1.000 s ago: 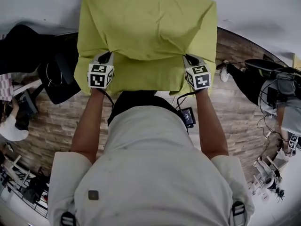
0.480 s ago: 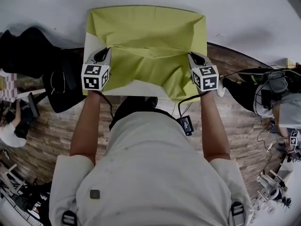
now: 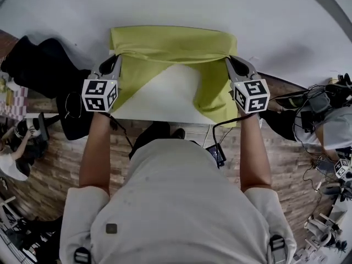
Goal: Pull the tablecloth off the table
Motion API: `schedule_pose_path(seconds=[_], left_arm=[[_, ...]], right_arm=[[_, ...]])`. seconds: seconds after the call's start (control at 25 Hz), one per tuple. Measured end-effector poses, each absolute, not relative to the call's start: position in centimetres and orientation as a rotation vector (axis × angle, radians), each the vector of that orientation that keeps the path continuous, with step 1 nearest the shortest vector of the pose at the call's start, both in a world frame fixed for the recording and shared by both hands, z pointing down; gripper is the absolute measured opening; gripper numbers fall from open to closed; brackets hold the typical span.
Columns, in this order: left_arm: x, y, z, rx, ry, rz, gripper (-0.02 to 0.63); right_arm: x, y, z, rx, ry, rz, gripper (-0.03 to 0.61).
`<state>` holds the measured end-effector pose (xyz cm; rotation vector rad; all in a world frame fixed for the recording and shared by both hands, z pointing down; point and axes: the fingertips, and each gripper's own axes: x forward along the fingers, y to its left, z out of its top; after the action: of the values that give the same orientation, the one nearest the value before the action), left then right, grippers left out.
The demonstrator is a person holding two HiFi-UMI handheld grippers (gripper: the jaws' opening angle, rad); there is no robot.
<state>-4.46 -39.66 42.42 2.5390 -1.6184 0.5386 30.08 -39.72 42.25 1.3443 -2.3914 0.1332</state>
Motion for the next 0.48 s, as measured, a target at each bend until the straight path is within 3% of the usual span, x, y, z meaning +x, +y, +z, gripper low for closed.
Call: schedule_pose_path(seconds=[0.48], left_arm=[[-7.4, -35.9, 33.2, 2.716, -1.613, 0.387, 0.012]], right_arm=[[26.2, -36.0, 33.1, 1.397, -2.486, -0.06, 0.02]])
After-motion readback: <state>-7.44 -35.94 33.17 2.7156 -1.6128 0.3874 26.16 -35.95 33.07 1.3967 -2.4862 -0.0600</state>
